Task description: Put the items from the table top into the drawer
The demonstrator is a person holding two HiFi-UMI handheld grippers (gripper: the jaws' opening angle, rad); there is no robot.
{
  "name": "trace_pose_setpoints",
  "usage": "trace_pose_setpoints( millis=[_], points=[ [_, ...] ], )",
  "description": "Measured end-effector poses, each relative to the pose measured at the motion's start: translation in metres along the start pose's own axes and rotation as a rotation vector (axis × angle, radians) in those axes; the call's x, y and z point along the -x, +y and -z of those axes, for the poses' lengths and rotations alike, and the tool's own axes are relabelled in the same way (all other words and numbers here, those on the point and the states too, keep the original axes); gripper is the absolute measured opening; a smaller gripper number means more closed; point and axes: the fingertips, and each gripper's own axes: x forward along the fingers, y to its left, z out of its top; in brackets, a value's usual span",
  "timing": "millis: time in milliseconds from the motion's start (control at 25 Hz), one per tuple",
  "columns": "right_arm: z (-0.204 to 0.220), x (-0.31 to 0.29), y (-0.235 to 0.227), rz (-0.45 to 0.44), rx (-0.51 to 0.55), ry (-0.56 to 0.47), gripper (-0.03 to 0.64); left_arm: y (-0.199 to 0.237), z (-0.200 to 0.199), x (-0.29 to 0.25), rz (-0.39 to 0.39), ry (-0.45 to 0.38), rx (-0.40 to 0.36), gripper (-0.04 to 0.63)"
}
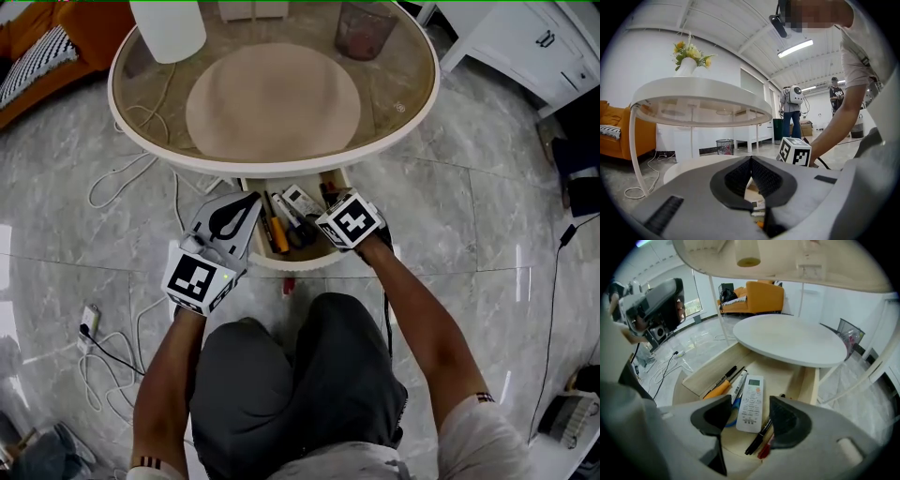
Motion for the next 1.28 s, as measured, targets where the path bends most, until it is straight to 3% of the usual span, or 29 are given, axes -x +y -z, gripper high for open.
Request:
trace_pose_setpoints(
  millis=[160, 400, 680, 880, 1000, 1280],
  points=[
    [-0.014, 0.028, 0.002, 0.053, -0.003, -0.154, 0.213, -0.012, -0.004, 0.0, 0.033, 0.009, -0.014, 0.0],
    [-0.036, 0.092, 0.022, 0.081, -0.003, -0.456, 0.101, -0.026, -0.021, 0.006, 0.043, -0.026, 0.038, 0.0],
    [-0.068, 0.177, 0.059, 0.047, 0.017, -0.749, 0.004, -0.046, -0.059, 0.022, 0.088, -0.077, 0.014, 0.0],
    [-0.101, 0.23, 0.086, 0.016, 0.088, -0.864, 0.002, -0.055, -0.097, 0.031, 0.121, -0.136, 0.017, 0.0],
    [-0.119, 0.263, 0.096, 0.017, 0.122, -0.9, 0.002, -0.061, -0.116, 0.037, 0.14, -0.1, 0.001, 0.0],
    [-0.179, 0.347, 0.111, -0.014, 0.046, -0.947, 0.002, -0.043, -0.22, 0.053, 0.082, -0.13, 0.04, 0.0]
  ],
)
